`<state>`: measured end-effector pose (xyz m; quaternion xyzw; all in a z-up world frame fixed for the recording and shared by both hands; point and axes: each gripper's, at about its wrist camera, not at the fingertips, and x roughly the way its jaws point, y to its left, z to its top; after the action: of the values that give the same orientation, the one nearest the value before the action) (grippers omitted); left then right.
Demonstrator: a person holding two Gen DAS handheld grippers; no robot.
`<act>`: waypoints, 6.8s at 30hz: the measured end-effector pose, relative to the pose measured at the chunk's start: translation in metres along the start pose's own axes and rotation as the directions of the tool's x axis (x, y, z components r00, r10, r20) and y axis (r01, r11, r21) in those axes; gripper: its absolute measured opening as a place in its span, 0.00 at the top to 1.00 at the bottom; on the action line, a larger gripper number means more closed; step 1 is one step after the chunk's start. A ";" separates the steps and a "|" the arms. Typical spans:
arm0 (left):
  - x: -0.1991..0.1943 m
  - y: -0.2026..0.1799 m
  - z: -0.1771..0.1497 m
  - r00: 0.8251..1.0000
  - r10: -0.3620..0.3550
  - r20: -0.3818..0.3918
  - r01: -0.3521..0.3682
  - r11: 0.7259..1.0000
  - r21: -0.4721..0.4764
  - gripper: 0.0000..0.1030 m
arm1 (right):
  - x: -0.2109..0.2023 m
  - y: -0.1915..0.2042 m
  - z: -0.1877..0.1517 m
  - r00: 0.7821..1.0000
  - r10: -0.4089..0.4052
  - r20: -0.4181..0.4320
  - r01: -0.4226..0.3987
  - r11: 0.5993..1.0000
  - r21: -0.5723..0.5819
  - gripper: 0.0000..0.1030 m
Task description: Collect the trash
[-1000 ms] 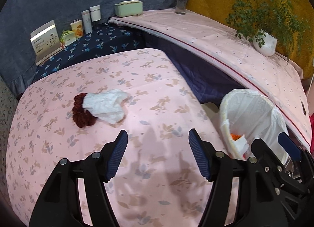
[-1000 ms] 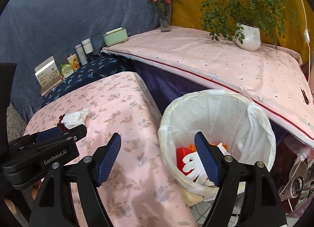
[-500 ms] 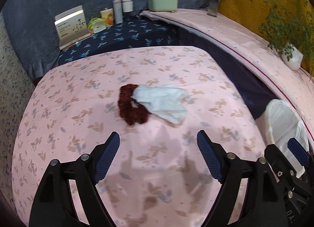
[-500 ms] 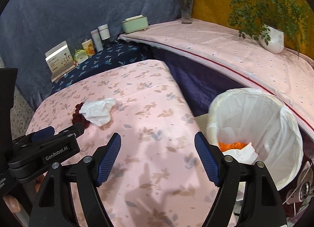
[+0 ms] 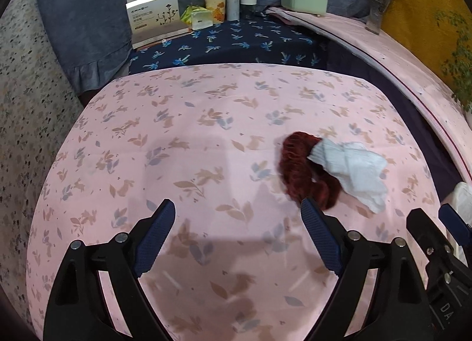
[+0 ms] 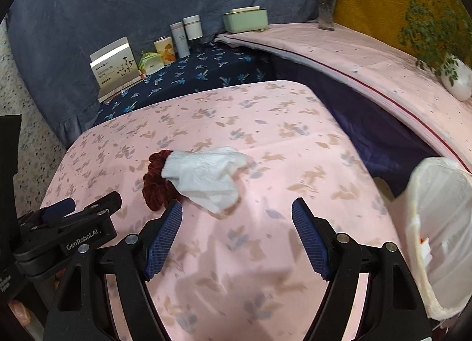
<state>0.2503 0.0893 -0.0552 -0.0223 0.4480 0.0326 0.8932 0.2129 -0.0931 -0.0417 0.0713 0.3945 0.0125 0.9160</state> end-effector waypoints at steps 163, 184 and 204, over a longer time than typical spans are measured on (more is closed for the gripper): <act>-0.105 -0.337 -0.088 0.938 -0.345 -0.032 0.322 0.834 0.449 0.47 | -0.136 -0.287 -0.055 0.957 -0.280 0.072 0.242 0.913 0.328 0.65; -0.112 -0.292 -0.094 0.950 -0.311 0.006 0.281 0.866 0.414 0.35 | -0.155 -0.265 -0.075 0.944 -0.322 0.074 0.285 0.906 0.311 0.38; -0.103 -0.236 -0.134 0.975 -0.222 0.023 0.198 0.905 0.376 0.17 | -0.177 -0.257 -0.125 0.928 -0.374 -0.008 0.353 0.871 0.342 0.29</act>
<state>0.1004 -0.1587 -0.0496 0.1000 0.4117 -0.1483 0.8936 -0.0077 -0.3466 -0.0353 0.1519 0.3700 -0.2298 0.8873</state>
